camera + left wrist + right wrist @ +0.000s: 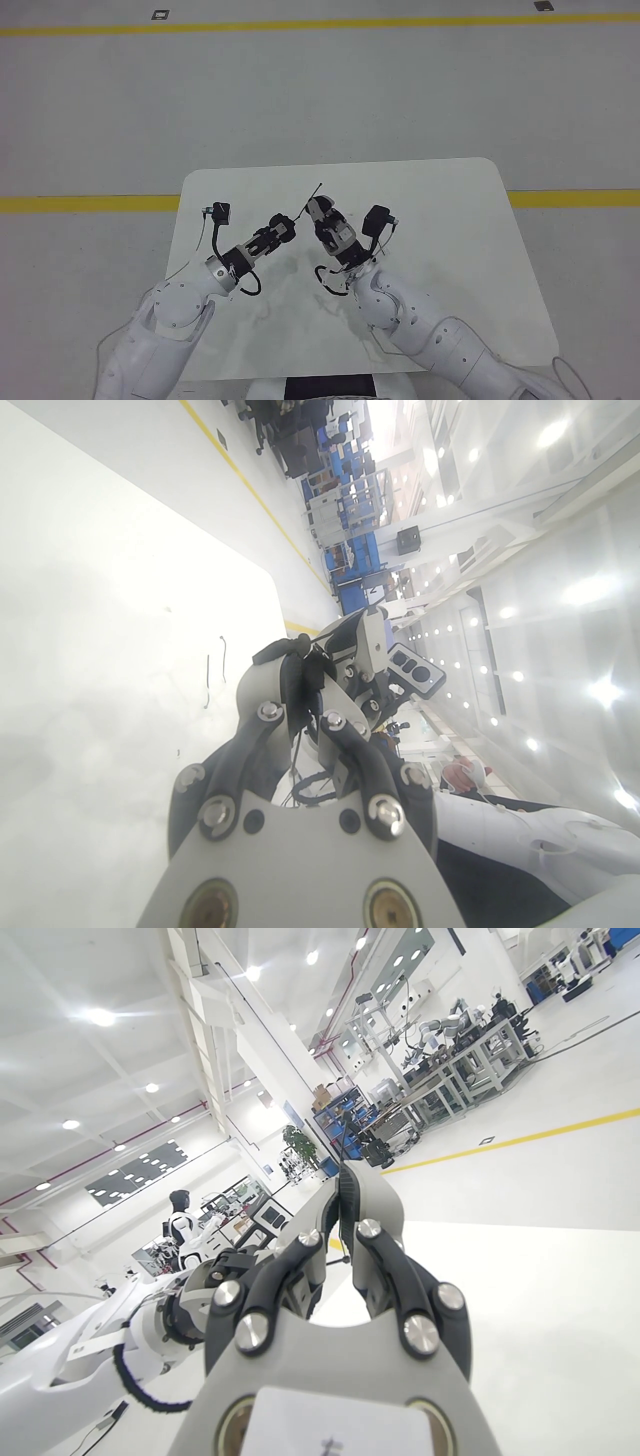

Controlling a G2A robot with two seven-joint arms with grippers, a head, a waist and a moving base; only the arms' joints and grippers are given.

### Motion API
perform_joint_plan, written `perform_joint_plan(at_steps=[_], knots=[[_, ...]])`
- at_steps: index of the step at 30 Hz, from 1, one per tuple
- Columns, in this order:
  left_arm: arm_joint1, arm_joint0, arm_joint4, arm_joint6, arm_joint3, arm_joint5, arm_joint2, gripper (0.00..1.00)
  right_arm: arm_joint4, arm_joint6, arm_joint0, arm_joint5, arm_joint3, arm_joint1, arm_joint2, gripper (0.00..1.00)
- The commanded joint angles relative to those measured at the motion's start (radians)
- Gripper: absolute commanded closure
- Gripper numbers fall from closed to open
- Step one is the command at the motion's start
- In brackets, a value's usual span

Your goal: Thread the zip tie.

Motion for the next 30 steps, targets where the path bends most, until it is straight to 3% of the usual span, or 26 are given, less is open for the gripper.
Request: perform_joint_plan(at_steps=[1,30], knots=[[0.0,0.0,0.0,0.0,0.0,0.0,0.0,1.0,0.002,-0.004,0.003,0.0,0.004,0.002,-0.005,1.0],[0.0,-0.007,-0.002,0.019,0.001,0.006,0.01,1.0,0.018,-0.034,0.027,0.0,0.027,0.017,-0.052,1.0]])
